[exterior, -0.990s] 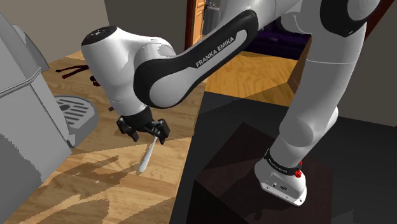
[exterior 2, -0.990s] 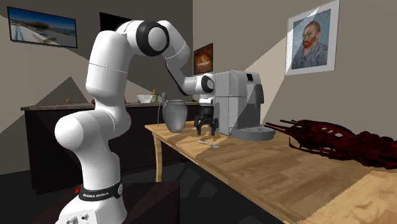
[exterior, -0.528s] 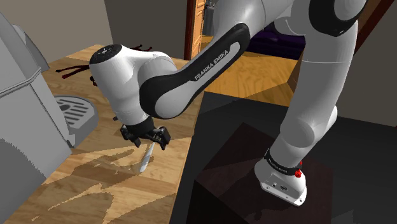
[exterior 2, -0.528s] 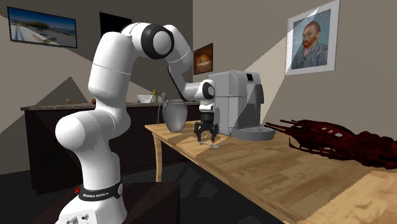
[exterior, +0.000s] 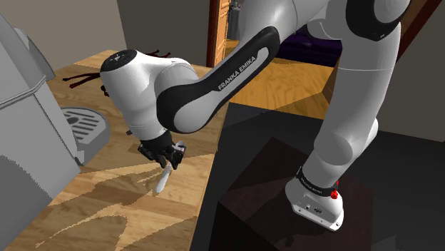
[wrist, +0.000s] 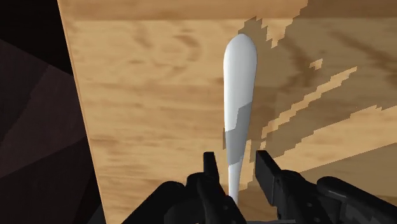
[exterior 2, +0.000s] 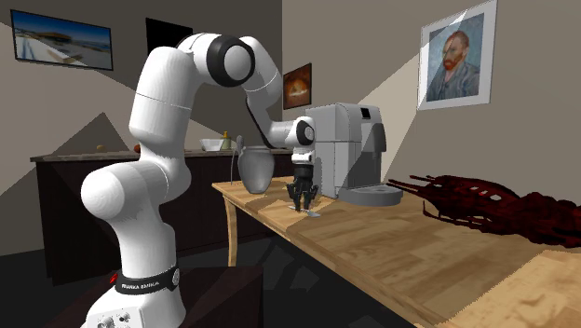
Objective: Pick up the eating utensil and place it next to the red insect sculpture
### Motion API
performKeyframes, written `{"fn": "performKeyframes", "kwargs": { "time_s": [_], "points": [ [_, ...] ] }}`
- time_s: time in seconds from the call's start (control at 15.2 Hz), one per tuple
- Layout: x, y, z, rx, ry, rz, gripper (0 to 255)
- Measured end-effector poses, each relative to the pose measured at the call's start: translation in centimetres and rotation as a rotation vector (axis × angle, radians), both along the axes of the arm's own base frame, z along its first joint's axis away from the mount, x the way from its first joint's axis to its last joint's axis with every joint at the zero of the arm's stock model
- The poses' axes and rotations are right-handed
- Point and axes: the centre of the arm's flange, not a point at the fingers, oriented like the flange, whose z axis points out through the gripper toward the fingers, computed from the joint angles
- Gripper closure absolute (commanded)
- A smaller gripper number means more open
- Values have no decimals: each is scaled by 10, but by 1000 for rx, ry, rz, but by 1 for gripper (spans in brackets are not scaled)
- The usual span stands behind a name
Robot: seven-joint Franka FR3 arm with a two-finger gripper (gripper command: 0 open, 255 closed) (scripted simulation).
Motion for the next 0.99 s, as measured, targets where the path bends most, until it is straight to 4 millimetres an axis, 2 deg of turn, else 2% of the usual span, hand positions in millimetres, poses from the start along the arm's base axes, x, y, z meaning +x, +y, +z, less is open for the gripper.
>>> {"fn": "performKeyframes", "kwargs": {
  "time_s": [0.59, 0.99],
  "points": [
    [-1, -1, 1, -2, 3, 0, 255],
    [-1, 0, 29, -3, 4, 0, 255]
  ]
}}
